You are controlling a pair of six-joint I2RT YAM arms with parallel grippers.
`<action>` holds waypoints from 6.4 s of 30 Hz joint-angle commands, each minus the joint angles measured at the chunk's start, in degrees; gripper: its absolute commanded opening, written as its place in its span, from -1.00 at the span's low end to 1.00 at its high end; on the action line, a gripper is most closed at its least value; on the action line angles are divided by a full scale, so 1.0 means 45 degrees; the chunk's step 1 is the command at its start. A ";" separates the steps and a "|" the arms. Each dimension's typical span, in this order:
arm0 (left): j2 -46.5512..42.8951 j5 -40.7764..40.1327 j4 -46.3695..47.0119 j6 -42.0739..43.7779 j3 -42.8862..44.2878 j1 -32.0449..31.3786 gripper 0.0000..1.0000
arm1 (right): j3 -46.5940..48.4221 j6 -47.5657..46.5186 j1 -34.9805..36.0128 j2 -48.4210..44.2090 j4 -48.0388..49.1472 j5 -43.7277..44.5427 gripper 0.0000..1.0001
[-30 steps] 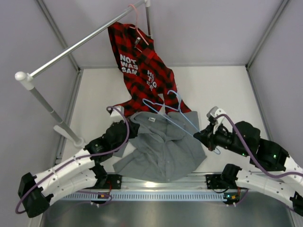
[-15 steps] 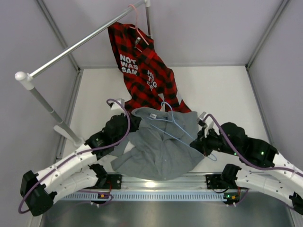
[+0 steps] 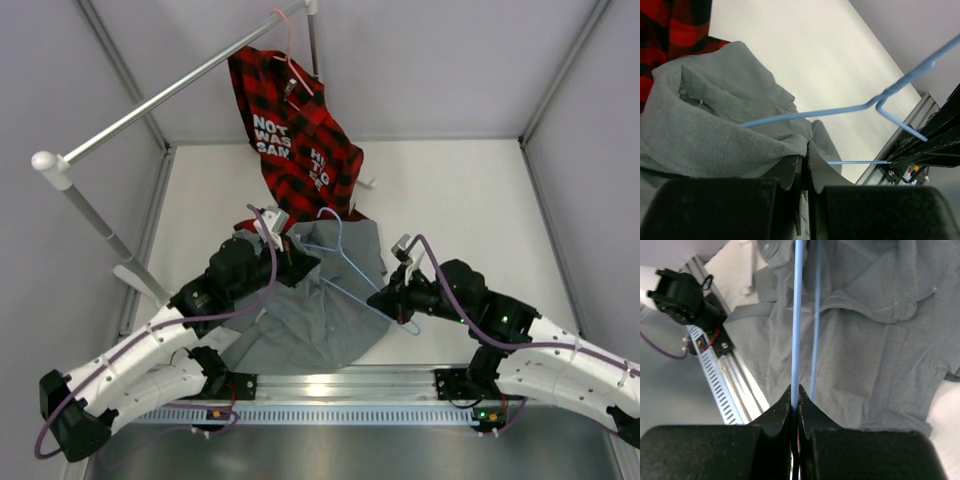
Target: Place the shirt on the hanger
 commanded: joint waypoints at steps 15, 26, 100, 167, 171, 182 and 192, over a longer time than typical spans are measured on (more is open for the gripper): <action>-0.0275 -0.3300 -0.7332 0.2956 0.6457 -0.0021 -1.00 | -0.0436 -0.0540 -0.0063 -0.2392 0.1200 -0.4557 -1.00; -0.1153 -0.1485 -0.7879 0.4538 0.6869 -0.0021 -1.00 | -0.0496 -0.0520 -0.0063 -0.3076 0.1925 -0.6552 -1.00; 0.2126 -0.1836 -0.5047 0.3641 0.6634 -0.0021 -1.00 | 0.1652 -0.0638 0.0445 -0.0070 0.1805 0.2550 -1.00; 0.5680 0.2635 -0.8522 1.3090 1.4757 -0.0978 0.84 | -0.5125 -0.0208 0.0406 0.0128 1.7044 0.1028 -1.00; 0.6518 0.4800 -0.9653 1.4380 1.5517 -0.0745 0.81 | -0.5184 -0.0461 0.0406 -0.0789 1.5931 0.0792 -1.00; 0.7224 0.6837 -1.1082 1.5380 1.5755 -0.0548 0.33 | -0.4814 -0.1164 0.0387 -0.2686 1.3040 -0.0477 -1.00; 0.6171 0.8263 -1.1218 1.5360 1.3803 -0.0568 0.48 | -0.4403 -0.1536 0.0406 -0.2647 1.2160 -0.1199 -1.00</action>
